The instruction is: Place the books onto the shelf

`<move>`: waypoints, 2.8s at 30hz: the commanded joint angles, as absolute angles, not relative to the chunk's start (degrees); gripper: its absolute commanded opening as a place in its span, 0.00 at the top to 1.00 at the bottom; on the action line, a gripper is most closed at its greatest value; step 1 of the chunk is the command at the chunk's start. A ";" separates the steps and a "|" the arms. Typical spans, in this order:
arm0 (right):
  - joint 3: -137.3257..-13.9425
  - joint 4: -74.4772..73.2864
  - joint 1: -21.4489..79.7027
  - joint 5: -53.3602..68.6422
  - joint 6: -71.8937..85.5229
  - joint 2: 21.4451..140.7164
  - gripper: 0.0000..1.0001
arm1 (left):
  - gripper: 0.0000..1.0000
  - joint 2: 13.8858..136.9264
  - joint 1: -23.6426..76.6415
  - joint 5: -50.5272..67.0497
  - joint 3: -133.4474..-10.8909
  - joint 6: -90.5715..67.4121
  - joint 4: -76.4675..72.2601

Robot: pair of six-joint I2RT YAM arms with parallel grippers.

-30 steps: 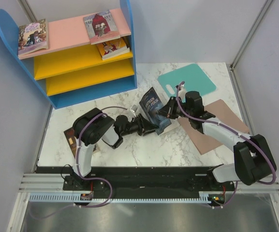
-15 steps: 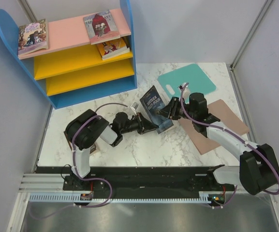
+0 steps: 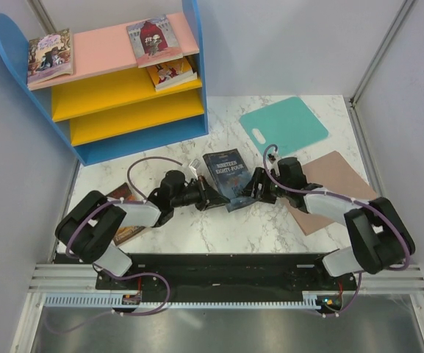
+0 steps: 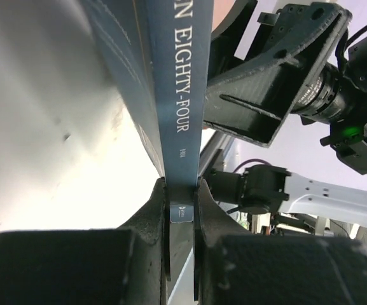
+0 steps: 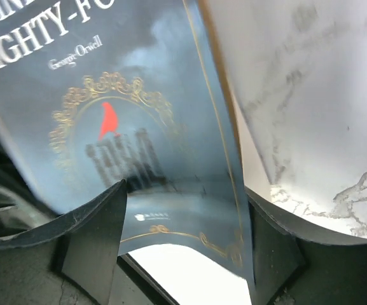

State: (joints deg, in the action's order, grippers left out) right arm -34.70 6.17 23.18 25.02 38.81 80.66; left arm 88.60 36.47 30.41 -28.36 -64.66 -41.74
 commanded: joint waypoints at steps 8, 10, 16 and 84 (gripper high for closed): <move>-31.29 23.99 23.56 31.90 45.79 96.15 0.26 | 0.98 87.71 36.65 29.01 -23.82 -62.05 -37.53; -31.55 24.34 23.64 31.90 45.18 96.76 0.25 | 0.98 88.41 36.74 28.22 -23.91 -61.70 -35.96; -33.39 13.66 23.64 24.71 38.95 90.81 0.25 | 0.98 90.09 36.74 25.41 -22.94 -62.58 -35.16; -32.26 23.73 30.50 26.01 43.95 98.44 0.02 | 0.84 82.53 36.83 14.94 -27.25 -65.22 -32.69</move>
State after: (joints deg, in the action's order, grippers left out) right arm -34.63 29.82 28.62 22.09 42.39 95.77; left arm 82.59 36.45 15.46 -24.43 -64.62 -27.07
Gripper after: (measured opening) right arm 0.979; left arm 0.270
